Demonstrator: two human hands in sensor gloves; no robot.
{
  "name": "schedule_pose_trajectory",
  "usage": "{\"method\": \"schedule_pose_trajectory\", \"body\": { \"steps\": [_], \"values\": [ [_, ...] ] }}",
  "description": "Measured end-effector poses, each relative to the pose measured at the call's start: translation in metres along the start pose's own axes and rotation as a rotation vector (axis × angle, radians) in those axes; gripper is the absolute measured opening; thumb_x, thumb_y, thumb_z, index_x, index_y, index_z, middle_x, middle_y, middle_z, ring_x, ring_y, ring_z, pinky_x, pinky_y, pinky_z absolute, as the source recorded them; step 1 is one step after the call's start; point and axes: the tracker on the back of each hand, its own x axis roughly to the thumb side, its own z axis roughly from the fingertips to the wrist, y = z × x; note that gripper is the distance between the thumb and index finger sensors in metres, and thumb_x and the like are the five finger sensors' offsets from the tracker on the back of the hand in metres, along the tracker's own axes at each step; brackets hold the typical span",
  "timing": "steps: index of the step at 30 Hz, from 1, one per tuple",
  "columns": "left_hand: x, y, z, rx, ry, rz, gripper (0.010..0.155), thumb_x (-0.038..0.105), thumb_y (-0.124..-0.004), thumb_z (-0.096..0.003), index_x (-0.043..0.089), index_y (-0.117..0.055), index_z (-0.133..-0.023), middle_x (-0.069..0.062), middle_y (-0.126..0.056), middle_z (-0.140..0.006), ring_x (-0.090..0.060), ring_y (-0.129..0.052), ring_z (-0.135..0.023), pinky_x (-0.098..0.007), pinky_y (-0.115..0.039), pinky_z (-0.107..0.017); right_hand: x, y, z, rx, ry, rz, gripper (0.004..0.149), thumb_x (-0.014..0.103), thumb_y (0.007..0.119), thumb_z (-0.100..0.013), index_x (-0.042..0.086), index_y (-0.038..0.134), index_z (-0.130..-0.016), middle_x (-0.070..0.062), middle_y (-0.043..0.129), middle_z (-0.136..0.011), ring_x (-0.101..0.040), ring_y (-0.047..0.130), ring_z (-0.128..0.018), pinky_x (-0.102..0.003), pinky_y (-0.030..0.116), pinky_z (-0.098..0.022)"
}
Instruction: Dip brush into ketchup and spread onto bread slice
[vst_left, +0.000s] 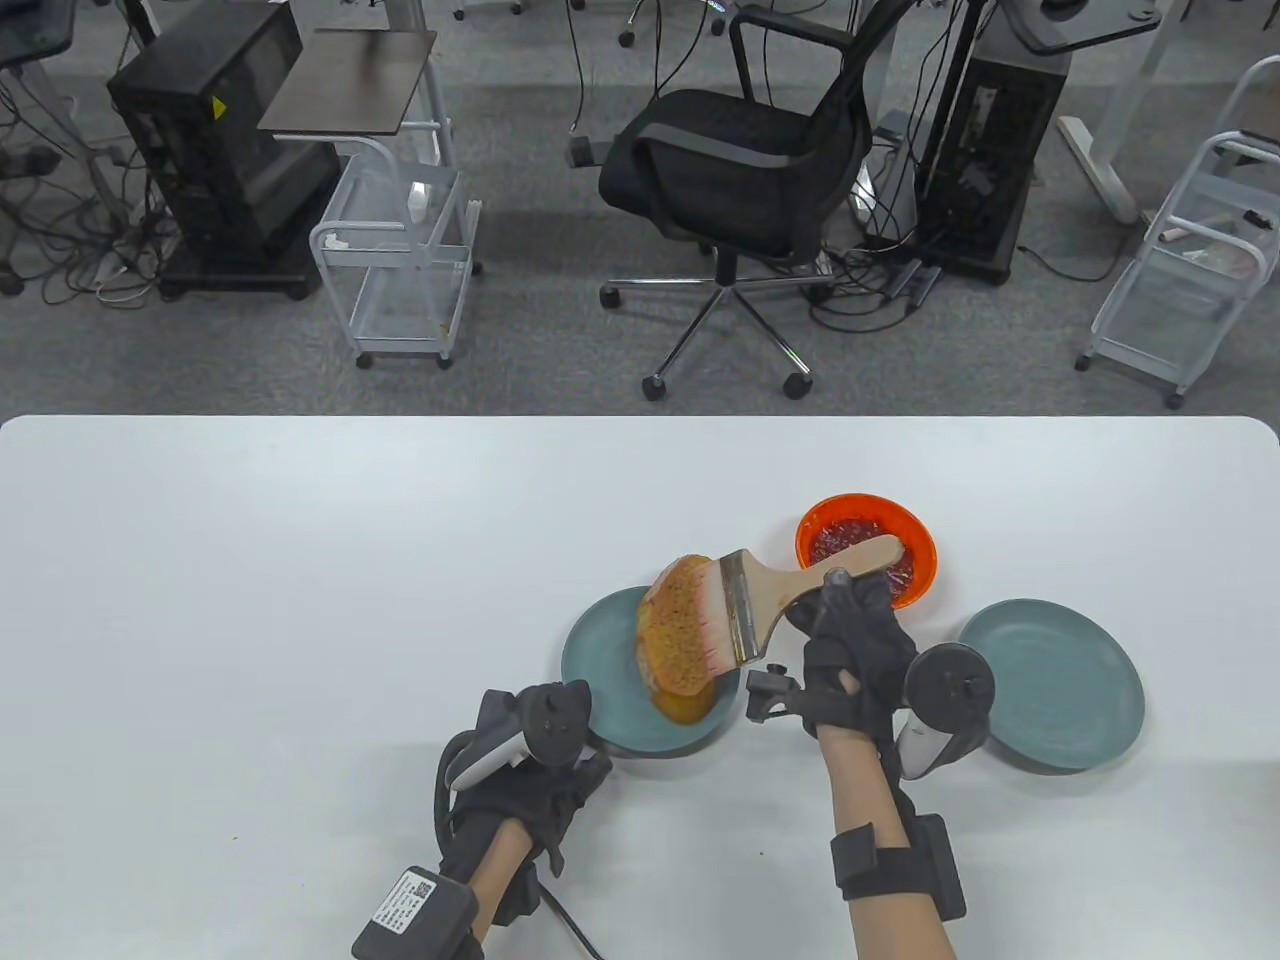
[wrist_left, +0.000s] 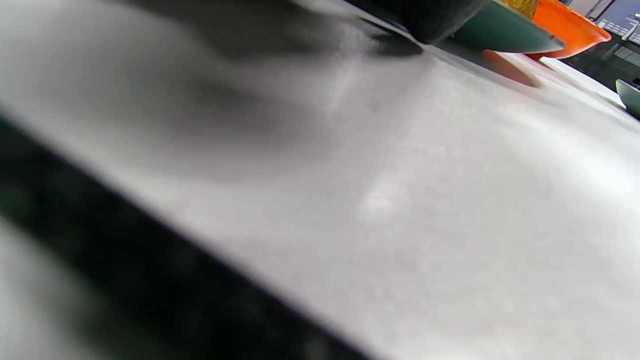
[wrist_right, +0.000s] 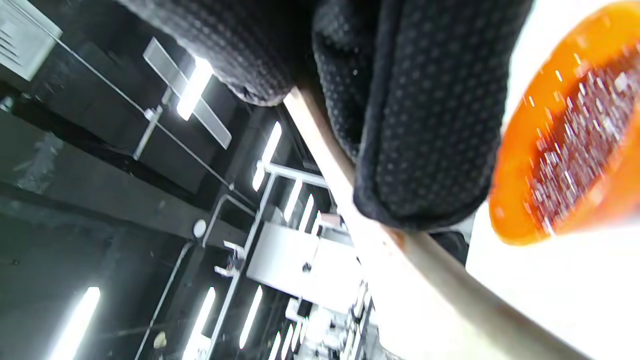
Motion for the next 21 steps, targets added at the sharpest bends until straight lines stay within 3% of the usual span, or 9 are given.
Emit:
{"method": "schedule_pose_trajectory", "body": {
  "steps": [5, 8, 12, 17, 21],
  "values": [
    [-0.001, 0.0, 0.0, 0.001, -0.006, 0.008, 0.073, 0.042, -0.057, -0.0681, 0.017, -0.001, -0.109, -0.017, -0.01, -0.115, -0.044, -0.006, -0.103, -0.06, -0.017, -0.068, 0.0, 0.019, 0.01, 0.065, -0.029, 0.057, 0.05, 0.018, 0.08, -0.052, -0.011, 0.07, -0.091, -0.038, 0.086, -0.071, -0.047, 0.107, -0.05, -0.038, 0.102, -0.028],
    [-0.002, 0.0, 0.0, 0.001, -0.007, 0.006, 0.073, 0.042, -0.056, -0.0681, 0.017, -0.001, -0.109, -0.017, -0.01, -0.115, -0.044, -0.006, -0.103, -0.06, -0.017, -0.068, 0.006, 0.007, 0.005, -0.002, -0.144, 0.168, 0.05, 0.019, 0.08, -0.052, -0.012, 0.071, -0.09, -0.038, 0.087, -0.07, -0.045, 0.109, -0.049, -0.037, 0.102, -0.027],
    [-0.002, 0.001, 0.0, 0.001, -0.008, 0.001, 0.073, 0.042, -0.057, -0.068, 0.017, -0.001, -0.109, -0.017, -0.01, -0.115, -0.044, -0.006, -0.103, -0.06, -0.018, -0.068, 0.015, -0.002, 0.004, -0.062, -0.194, 0.17, 0.05, 0.019, 0.079, -0.052, -0.011, 0.07, -0.091, -0.037, 0.086, -0.07, -0.044, 0.109, -0.049, -0.036, 0.103, -0.027],
    [-0.001, 0.0, 0.0, 0.002, -0.007, -0.001, 0.073, 0.042, -0.057, -0.068, 0.017, -0.001, -0.109, -0.017, -0.01, -0.115, -0.044, -0.006, -0.103, -0.06, -0.018, -0.068, 0.004, 0.025, 0.015, 0.033, -0.051, 0.015, 0.05, 0.019, 0.079, -0.053, -0.012, 0.069, -0.091, -0.037, 0.086, -0.071, -0.044, 0.109, -0.05, -0.035, 0.103, -0.027],
    [-0.002, 0.0, 0.0, 0.0, -0.011, 0.007, 0.073, 0.042, -0.057, -0.068, 0.017, -0.001, -0.109, -0.017, -0.01, -0.115, -0.044, -0.006, -0.103, -0.06, -0.017, -0.068, -0.004, 0.035, 0.016, 0.065, -0.007, 0.06, 0.05, 0.018, 0.08, -0.052, -0.011, 0.07, -0.091, -0.038, 0.086, -0.071, -0.046, 0.108, -0.05, -0.036, 0.103, -0.026]
  ]
}}
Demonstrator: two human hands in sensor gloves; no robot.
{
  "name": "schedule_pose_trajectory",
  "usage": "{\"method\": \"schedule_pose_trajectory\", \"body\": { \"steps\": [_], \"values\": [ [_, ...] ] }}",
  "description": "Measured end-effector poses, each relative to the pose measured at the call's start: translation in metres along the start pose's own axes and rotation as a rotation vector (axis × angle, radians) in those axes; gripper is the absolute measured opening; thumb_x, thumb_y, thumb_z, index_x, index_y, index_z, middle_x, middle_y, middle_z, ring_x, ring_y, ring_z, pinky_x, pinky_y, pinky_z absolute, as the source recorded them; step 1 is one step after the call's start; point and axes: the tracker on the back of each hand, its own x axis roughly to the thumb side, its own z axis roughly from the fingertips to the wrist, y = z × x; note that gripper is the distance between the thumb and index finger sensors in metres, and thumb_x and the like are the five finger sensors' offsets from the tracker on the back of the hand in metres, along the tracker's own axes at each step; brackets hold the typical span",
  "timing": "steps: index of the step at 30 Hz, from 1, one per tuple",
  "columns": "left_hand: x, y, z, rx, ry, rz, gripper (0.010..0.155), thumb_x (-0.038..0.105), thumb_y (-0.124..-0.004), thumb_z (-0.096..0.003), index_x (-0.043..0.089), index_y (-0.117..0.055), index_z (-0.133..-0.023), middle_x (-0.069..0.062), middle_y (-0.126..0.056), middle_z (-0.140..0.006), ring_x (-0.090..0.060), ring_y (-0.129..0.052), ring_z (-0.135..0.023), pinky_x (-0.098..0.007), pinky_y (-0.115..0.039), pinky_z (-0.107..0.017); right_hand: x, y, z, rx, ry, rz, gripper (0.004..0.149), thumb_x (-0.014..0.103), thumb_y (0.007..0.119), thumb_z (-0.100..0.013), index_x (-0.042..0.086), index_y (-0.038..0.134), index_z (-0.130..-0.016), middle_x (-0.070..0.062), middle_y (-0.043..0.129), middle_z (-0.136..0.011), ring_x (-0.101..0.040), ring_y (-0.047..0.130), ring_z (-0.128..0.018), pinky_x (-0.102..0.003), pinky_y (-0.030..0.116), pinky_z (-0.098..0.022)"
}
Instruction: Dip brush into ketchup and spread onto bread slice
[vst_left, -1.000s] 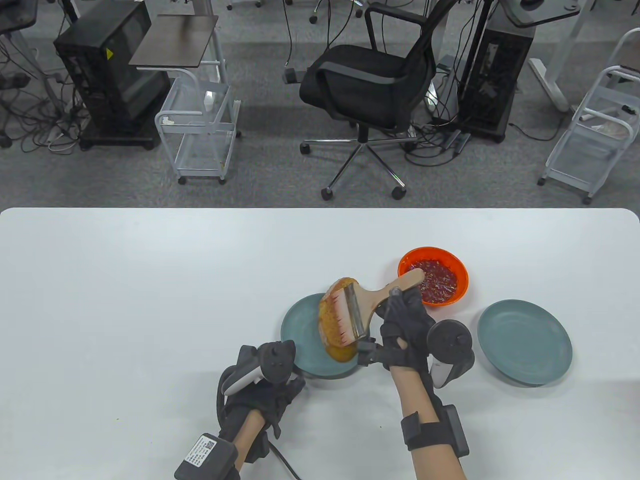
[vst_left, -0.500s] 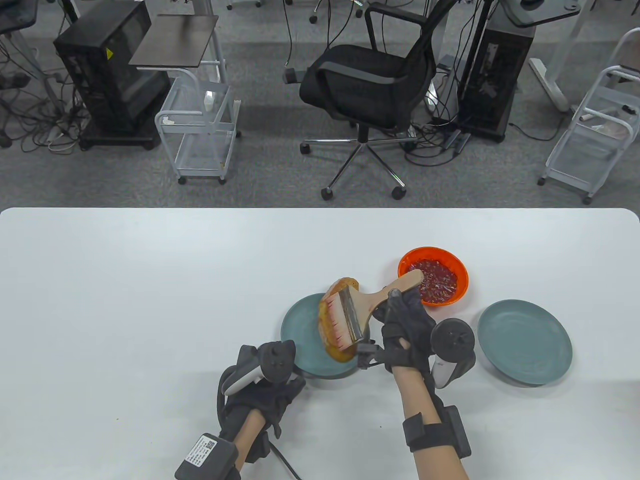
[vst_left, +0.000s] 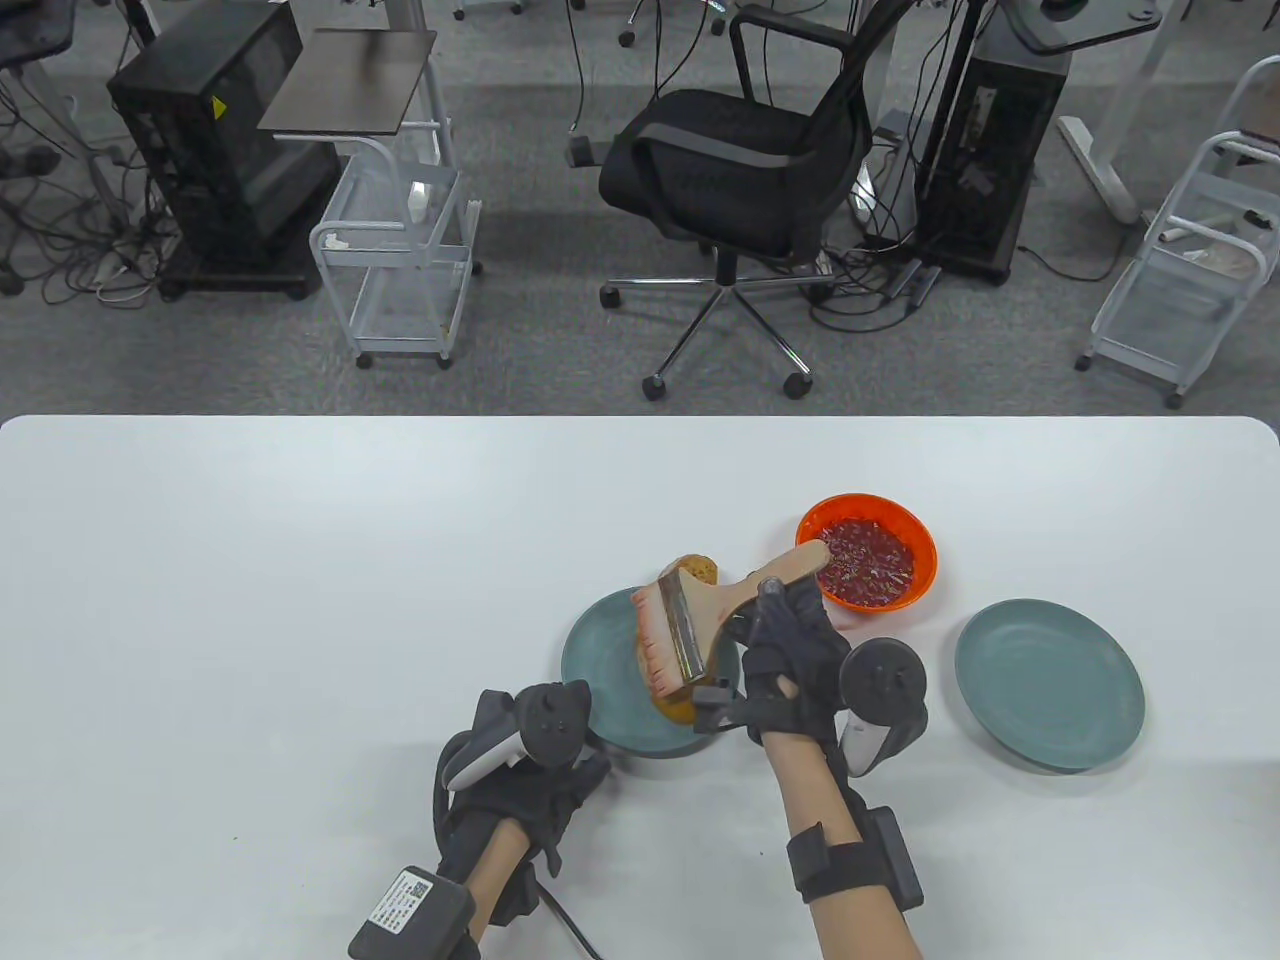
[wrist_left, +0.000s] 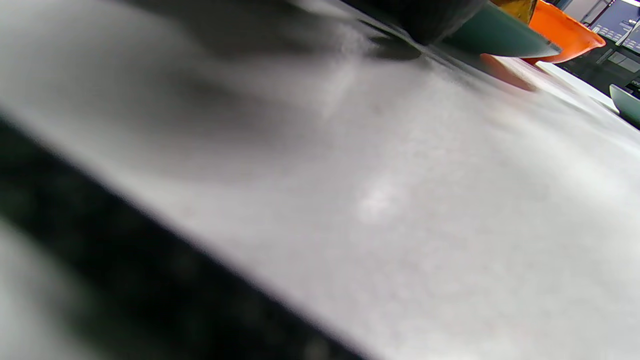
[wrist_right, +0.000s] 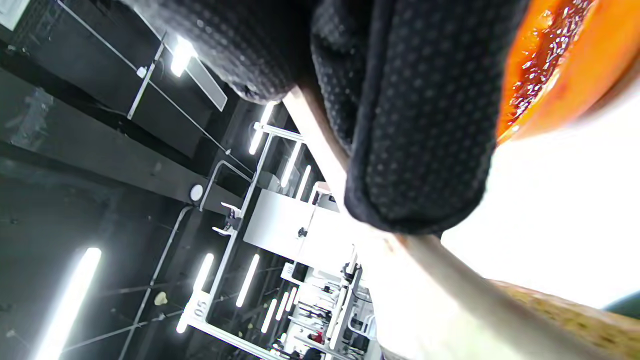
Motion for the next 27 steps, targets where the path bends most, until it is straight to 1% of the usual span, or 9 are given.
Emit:
{"method": "schedule_pose_trajectory", "body": {
  "steps": [3, 6, 9, 13, 16, 18, 22, 24, 27],
  "values": [
    [0.0, 0.0, 0.0, 0.0, -0.001, -0.002, 0.073, 0.042, -0.057, -0.068, 0.017, -0.001, -0.109, -0.017, -0.01, -0.115, -0.044, -0.006, -0.103, -0.06, -0.018, -0.068, 0.001, -0.015, -0.006, -0.058, -0.024, 0.038, 0.05, 0.018, 0.08, -0.052, -0.013, 0.07, -0.091, -0.039, 0.086, -0.07, -0.046, 0.108, -0.048, -0.036, 0.103, -0.025],
    [0.001, 0.0, 0.0, -0.002, 0.001, -0.005, 0.073, 0.042, -0.056, -0.0681, 0.017, -0.001, -0.109, -0.017, -0.01, -0.115, -0.044, -0.006, -0.103, -0.06, -0.018, -0.068, 0.008, -0.041, -0.015, -0.146, -0.106, 0.128, 0.05, 0.018, 0.08, -0.052, -0.013, 0.07, -0.09, -0.038, 0.087, -0.069, -0.044, 0.109, -0.047, -0.035, 0.103, -0.025],
    [0.001, 0.0, 0.0, -0.002, 0.001, -0.005, 0.073, 0.042, -0.057, -0.068, 0.017, -0.001, -0.109, -0.017, -0.01, -0.115, -0.044, -0.006, -0.103, -0.06, -0.018, -0.068, 0.012, -0.062, -0.019, -0.203, -0.107, 0.097, 0.05, 0.018, 0.08, -0.052, -0.011, 0.07, -0.091, -0.038, 0.086, -0.071, -0.046, 0.107, -0.049, -0.037, 0.102, -0.026],
    [0.001, 0.0, 0.0, -0.003, 0.003, -0.004, 0.073, 0.042, -0.056, -0.0681, 0.017, -0.002, -0.109, -0.017, -0.01, -0.115, -0.044, -0.006, -0.103, -0.06, -0.018, -0.068, 0.024, -0.086, -0.02, -0.23, -0.122, -0.022, 0.049, 0.02, 0.081, -0.052, -0.006, 0.071, -0.093, -0.036, 0.085, -0.075, -0.048, 0.105, -0.053, -0.04, 0.101, -0.028],
    [0.001, 0.0, 0.0, -0.001, 0.004, -0.006, 0.073, 0.042, -0.057, -0.0681, 0.017, -0.002, -0.109, -0.017, -0.01, -0.115, -0.044, -0.006, -0.103, -0.06, -0.018, -0.068, 0.04, -0.114, -0.023, -0.248, -0.225, 0.014, 0.049, 0.021, 0.082, -0.052, -0.004, 0.073, -0.093, -0.035, 0.086, -0.075, -0.048, 0.106, -0.054, -0.04, 0.101, -0.03],
    [0.0, 0.0, 0.0, -0.002, 0.004, -0.005, 0.073, 0.042, -0.056, -0.0681, 0.017, -0.001, -0.109, -0.017, -0.01, -0.115, -0.044, -0.006, -0.103, -0.06, -0.018, -0.068, 0.051, -0.133, -0.023, -0.273, -0.325, 0.076, 0.049, 0.022, 0.083, -0.052, -0.003, 0.074, -0.093, -0.034, 0.086, -0.076, -0.047, 0.105, -0.055, -0.04, 0.1, -0.031],
    [0.0, 0.0, 0.0, 0.0, 0.007, -0.011, 0.074, 0.042, -0.056, -0.0681, 0.017, 0.0, -0.109, -0.017, -0.01, -0.115, -0.044, -0.006, -0.103, -0.06, -0.018, -0.068, 0.061, -0.17, -0.022, -0.254, -0.469, 0.264, 0.049, 0.021, 0.083, -0.052, -0.002, 0.074, -0.094, -0.034, 0.086, -0.077, -0.047, 0.104, -0.058, -0.041, 0.099, -0.034],
    [0.0, 0.0, 0.0, 0.001, 0.007, -0.012, 0.074, 0.042, -0.057, -0.0681, 0.017, 0.0, -0.109, -0.017, -0.01, -0.115, -0.044, -0.006, -0.103, -0.06, -0.018, -0.068, 0.058, -0.183, -0.02, -0.236, -0.514, 0.377, 0.049, 0.021, 0.083, -0.051, -0.002, 0.074, -0.094, -0.034, 0.085, -0.078, -0.047, 0.104, -0.059, -0.041, 0.099, -0.035],
    [0.0, 0.0, 0.0, 0.001, 0.008, -0.012, 0.074, 0.042, -0.056, -0.0681, 0.017, -0.001, -0.109, -0.017, -0.01, -0.115, -0.044, -0.006, -0.103, -0.06, -0.018, -0.068, 0.046, -0.194, -0.019, -0.193, -0.573, 0.554, 0.048, 0.021, 0.083, -0.051, 0.001, 0.075, -0.094, -0.032, 0.085, -0.08, -0.047, 0.103, -0.062, -0.042, 0.098, -0.037]
  ]
}}
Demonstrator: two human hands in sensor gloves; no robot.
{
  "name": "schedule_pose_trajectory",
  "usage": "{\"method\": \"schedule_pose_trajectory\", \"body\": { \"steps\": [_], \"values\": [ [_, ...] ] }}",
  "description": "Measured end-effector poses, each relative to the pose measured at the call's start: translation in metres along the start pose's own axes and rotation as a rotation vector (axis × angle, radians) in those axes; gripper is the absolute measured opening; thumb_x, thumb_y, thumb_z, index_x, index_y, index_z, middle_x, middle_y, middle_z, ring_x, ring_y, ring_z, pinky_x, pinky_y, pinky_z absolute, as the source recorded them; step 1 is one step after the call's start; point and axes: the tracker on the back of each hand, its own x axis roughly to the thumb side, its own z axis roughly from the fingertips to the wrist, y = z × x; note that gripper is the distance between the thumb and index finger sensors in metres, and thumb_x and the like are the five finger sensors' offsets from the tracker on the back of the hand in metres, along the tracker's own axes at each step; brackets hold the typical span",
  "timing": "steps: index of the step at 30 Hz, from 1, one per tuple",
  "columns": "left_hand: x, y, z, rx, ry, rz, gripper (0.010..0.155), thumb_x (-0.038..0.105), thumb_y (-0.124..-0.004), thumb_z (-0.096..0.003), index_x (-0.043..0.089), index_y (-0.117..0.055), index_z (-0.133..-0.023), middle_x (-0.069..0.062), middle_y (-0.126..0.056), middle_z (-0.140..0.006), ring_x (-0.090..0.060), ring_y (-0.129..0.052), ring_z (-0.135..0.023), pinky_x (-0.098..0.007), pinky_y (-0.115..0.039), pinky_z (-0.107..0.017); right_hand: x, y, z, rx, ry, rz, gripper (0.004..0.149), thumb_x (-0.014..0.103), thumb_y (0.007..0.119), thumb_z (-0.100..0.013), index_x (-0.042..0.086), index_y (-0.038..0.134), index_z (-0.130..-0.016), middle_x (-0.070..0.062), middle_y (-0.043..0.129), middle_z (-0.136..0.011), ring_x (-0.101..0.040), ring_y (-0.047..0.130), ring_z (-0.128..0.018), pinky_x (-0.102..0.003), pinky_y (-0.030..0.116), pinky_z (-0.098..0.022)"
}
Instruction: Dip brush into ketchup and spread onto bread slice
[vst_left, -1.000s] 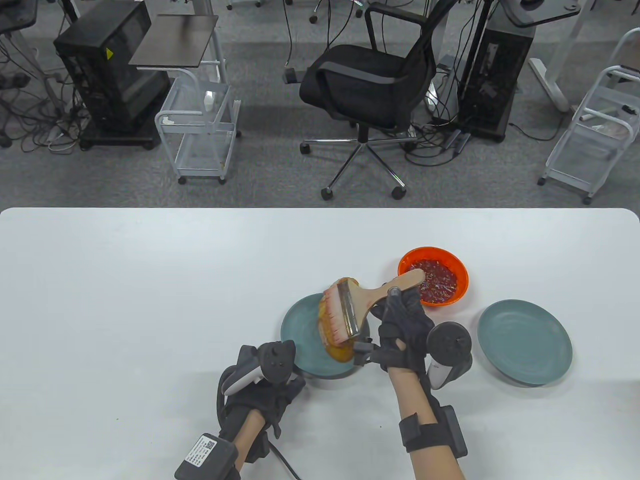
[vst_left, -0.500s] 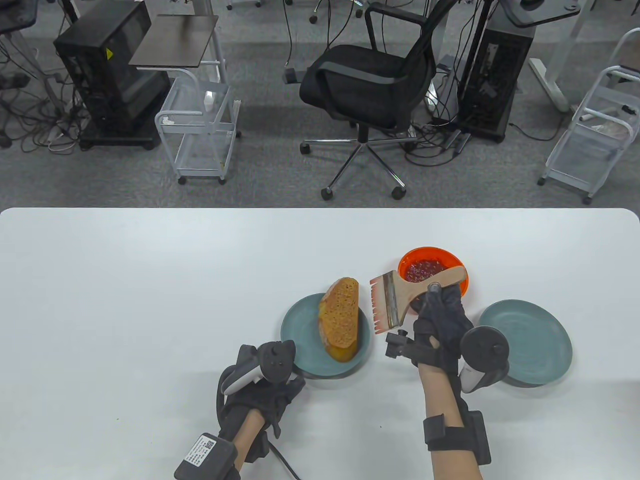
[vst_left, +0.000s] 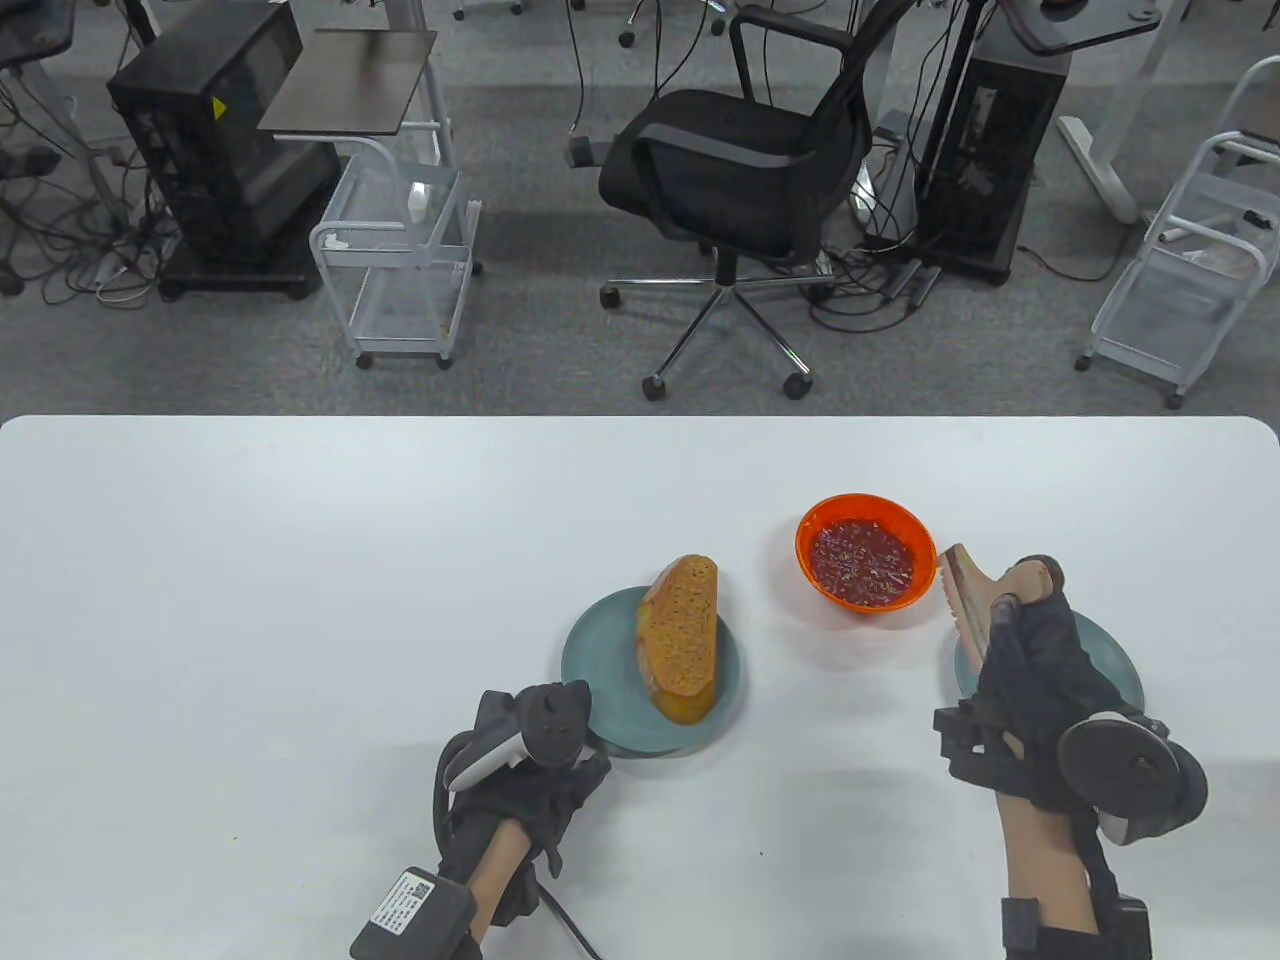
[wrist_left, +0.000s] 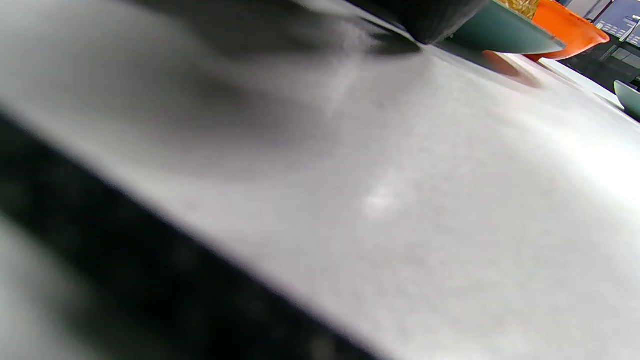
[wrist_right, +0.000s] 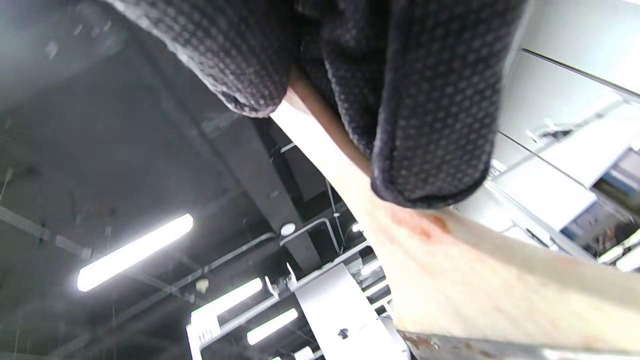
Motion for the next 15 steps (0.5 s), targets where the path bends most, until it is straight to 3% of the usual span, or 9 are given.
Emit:
{"method": "schedule_pose_trajectory", "body": {
  "steps": [8, 15],
  "values": [
    [0.0, 0.0, 0.0, -0.004, 0.003, 0.002, 0.073, 0.042, -0.056, -0.0681, 0.017, -0.001, -0.109, -0.017, -0.01, -0.115, -0.044, -0.006, -0.103, -0.061, -0.018, -0.068, -0.039, 0.017, 0.026, 0.182, -0.057, 0.155, 0.048, 0.02, 0.084, -0.05, 0.004, 0.076, -0.094, -0.031, 0.083, -0.084, -0.048, 0.099, -0.068, -0.043, 0.096, -0.042],
    [0.0, 0.001, 0.0, -0.012, 0.004, 0.0, 0.073, 0.042, -0.056, -0.0681, 0.016, -0.001, -0.109, -0.018, -0.01, -0.115, -0.044, -0.006, -0.103, -0.061, -0.018, -0.068, -0.042, 0.036, 0.043, 0.308, -0.094, 0.192, 0.048, 0.018, 0.084, -0.049, 0.002, 0.075, -0.093, -0.032, 0.081, -0.085, -0.05, 0.096, -0.069, -0.045, 0.094, -0.043]
  ]
}}
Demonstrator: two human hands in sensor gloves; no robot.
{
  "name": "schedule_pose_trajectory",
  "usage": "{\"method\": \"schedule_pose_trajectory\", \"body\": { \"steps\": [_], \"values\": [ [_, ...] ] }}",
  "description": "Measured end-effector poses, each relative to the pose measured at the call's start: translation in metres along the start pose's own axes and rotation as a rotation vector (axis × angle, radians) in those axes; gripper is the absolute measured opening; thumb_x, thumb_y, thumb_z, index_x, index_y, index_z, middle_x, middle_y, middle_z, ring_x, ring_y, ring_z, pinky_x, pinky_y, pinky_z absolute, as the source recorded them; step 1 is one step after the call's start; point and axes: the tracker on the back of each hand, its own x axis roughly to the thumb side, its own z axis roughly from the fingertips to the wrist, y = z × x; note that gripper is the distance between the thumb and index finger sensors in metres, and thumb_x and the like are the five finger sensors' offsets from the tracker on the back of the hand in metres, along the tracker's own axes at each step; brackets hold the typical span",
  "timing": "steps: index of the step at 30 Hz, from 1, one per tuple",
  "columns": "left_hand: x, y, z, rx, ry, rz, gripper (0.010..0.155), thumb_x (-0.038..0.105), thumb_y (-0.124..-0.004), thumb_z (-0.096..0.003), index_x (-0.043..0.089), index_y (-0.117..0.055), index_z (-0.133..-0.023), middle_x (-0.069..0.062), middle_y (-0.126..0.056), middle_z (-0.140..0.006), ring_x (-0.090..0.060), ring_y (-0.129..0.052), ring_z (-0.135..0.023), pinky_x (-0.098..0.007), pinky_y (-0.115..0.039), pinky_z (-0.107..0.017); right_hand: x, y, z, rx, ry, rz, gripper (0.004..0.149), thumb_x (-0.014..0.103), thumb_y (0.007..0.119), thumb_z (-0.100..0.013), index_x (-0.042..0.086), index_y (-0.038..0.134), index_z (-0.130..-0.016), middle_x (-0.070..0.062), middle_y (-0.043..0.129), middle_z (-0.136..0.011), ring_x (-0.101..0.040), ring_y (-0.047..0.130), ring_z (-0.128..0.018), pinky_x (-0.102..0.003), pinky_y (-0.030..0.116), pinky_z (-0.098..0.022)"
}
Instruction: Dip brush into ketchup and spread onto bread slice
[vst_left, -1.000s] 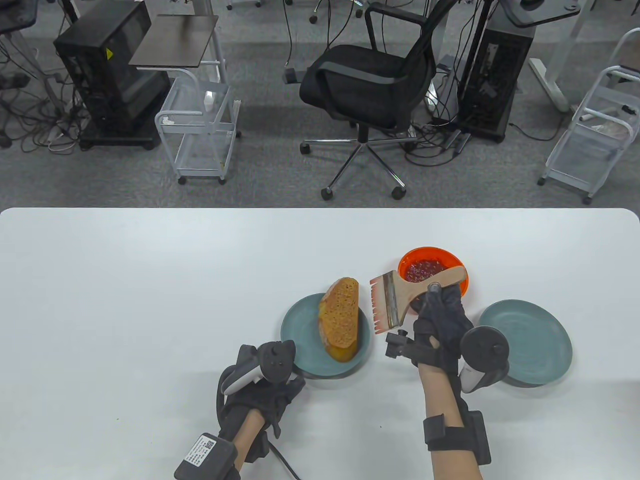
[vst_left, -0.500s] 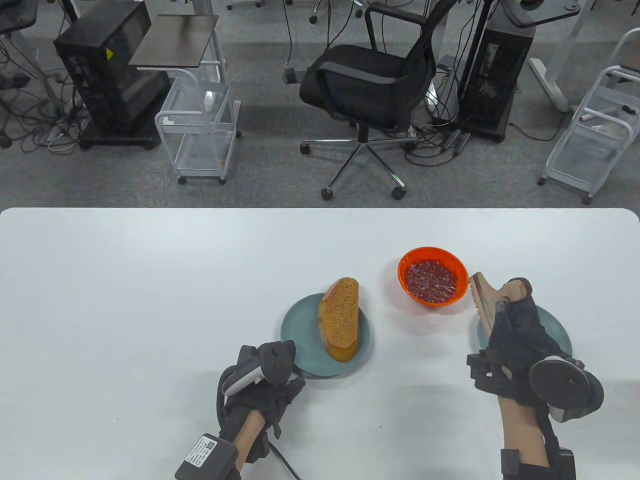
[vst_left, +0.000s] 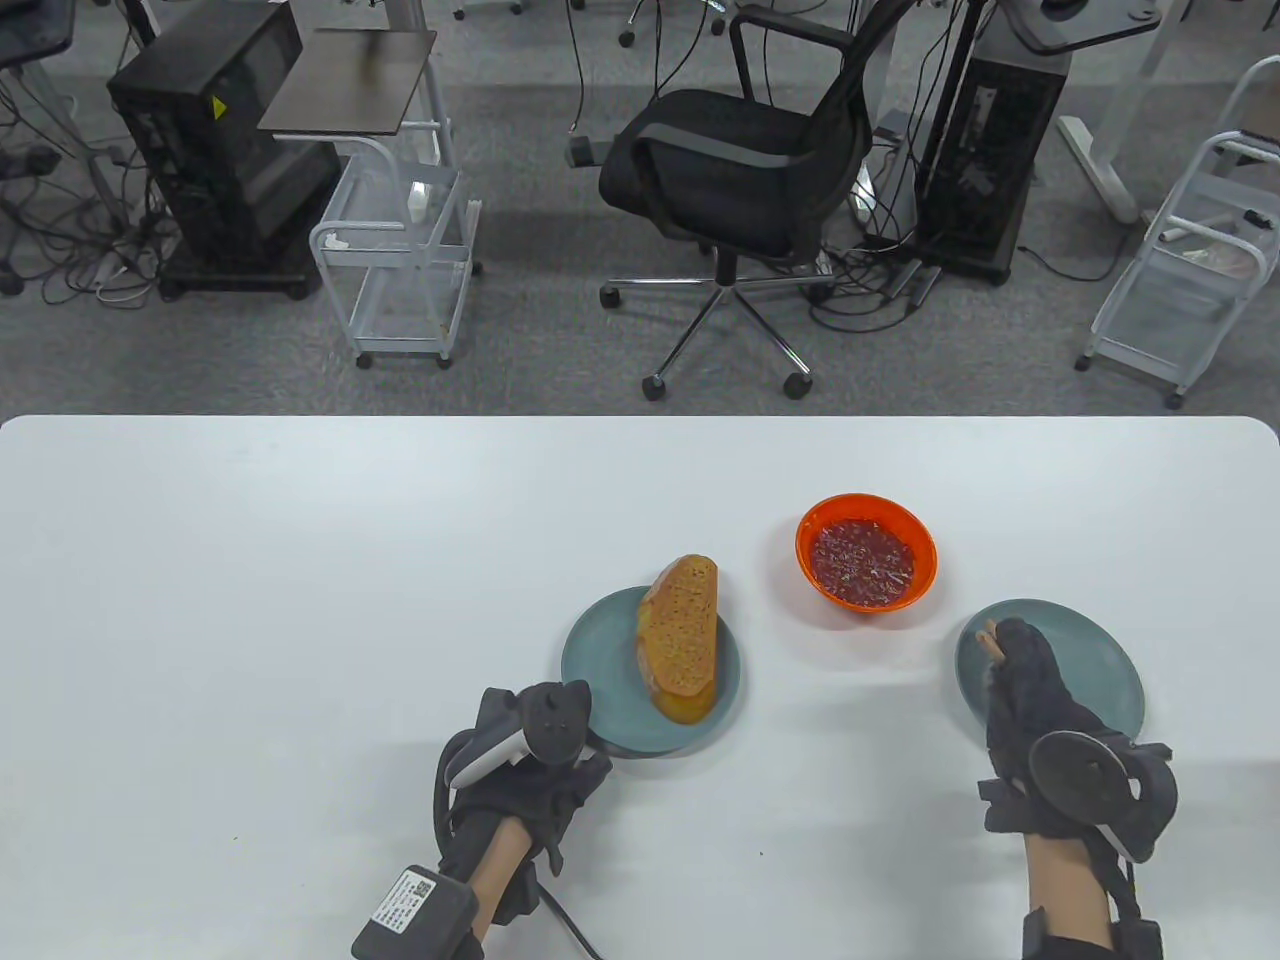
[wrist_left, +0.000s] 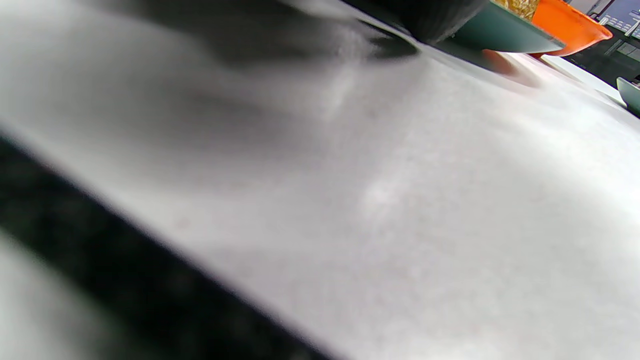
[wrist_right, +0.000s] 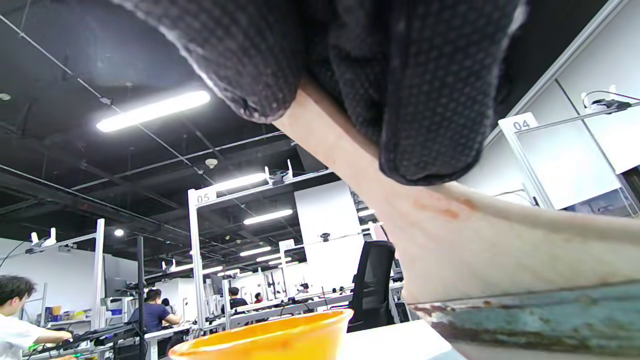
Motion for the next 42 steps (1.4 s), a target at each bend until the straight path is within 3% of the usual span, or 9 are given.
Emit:
{"method": "schedule_pose_trajectory", "body": {
  "steps": [3, 9, 19, 26, 32, 35, 42],
  "values": [
    [0.0, 0.0, 0.0, 0.0, 0.001, -0.001, 0.073, 0.042, -0.056, -0.0682, 0.016, -0.001, -0.109, -0.018, -0.01, -0.115, -0.045, -0.006, -0.103, -0.061, -0.018, -0.068, 0.008, 0.003, 0.003, 0.079, -0.032, 0.036, 0.049, 0.02, 0.086, -0.048, 0.001, 0.075, -0.092, -0.031, 0.081, -0.085, -0.051, 0.097, -0.069, -0.047, 0.095, -0.042],
    [0.003, -0.001, 0.0, 0.005, 0.012, -0.03, 0.075, 0.042, -0.057, -0.0682, 0.015, 0.0, -0.109, -0.019, -0.01, -0.115, -0.046, -0.008, -0.103, -0.062, -0.019, -0.068, 0.025, 0.019, 0.013, 0.392, -0.033, 0.091, 0.056, 0.025, 0.092, -0.047, 0.006, 0.072, -0.095, -0.027, 0.073, -0.094, -0.05, 0.088, -0.08, -0.048, 0.091, -0.048],
    [0.002, -0.001, 0.0, 0.012, 0.005, -0.014, 0.074, 0.042, -0.057, -0.0681, 0.016, 0.0, -0.108, -0.017, -0.01, -0.115, -0.044, -0.007, -0.103, -0.061, -0.018, -0.068, 0.027, 0.032, 0.023, 0.593, -0.074, 0.225, 0.06, 0.027, 0.09, -0.048, 0.011, 0.064, -0.099, -0.024, 0.063, -0.101, -0.046, 0.08, -0.089, -0.049, 0.08, -0.059],
    [-0.004, 0.007, 0.003, 0.023, -0.027, 0.07, 0.073, 0.042, -0.059, -0.0672, 0.017, -0.005, -0.11, -0.017, -0.017, -0.117, -0.044, -0.012, -0.105, -0.061, -0.021, -0.069, 0.026, 0.015, 0.018, 0.529, -0.032, 0.104, 0.061, 0.023, 0.087, -0.05, 0.012, 0.06, -0.102, -0.024, 0.055, -0.105, -0.047, 0.072, -0.093, -0.053, 0.074, -0.062],
    [-0.012, 0.033, 0.021, 0.139, -0.002, 0.127, 0.073, 0.041, -0.063, -0.0658, 0.016, -0.012, -0.112, -0.021, -0.036, -0.118, -0.052, -0.04, -0.106, -0.065, -0.037, -0.07, 0.061, 0.0, 0.007, 0.264, 0.02, -0.04, 0.058, 0.027, 0.086, -0.05, 0.012, 0.063, -0.101, -0.024, 0.06, -0.103, -0.047, 0.076, -0.091, -0.052, 0.074, -0.06],
    [-0.012, 0.044, 0.034, 0.199, -0.023, 0.139, 0.074, 0.041, -0.065, -0.0651, 0.015, -0.014, -0.113, -0.02, -0.034, -0.118, -0.052, -0.037, -0.107, -0.066, -0.037, -0.069, 0.088, 0.0, 0.0, 0.183, 0.028, -0.102, 0.057, 0.028, 0.086, -0.05, 0.011, 0.066, -0.1, -0.024, 0.064, -0.101, -0.047, 0.079, -0.088, -0.051, 0.076, -0.059],
    [-0.004, 0.049, 0.078, 0.341, -0.058, 0.067, 0.076, 0.043, -0.068, -0.0646, 0.015, -0.016, -0.114, -0.017, -0.022, -0.118, -0.049, -0.021, -0.107, -0.066, -0.028, -0.069, 0.146, 0.02, -0.007, 0.148, -0.066, -0.122, 0.065, 0.035, 0.087, -0.049, 0.012, 0.061, -0.104, -0.022, 0.061, -0.104, -0.048, 0.073, -0.092, -0.054, 0.073, -0.061]
  ]
}}
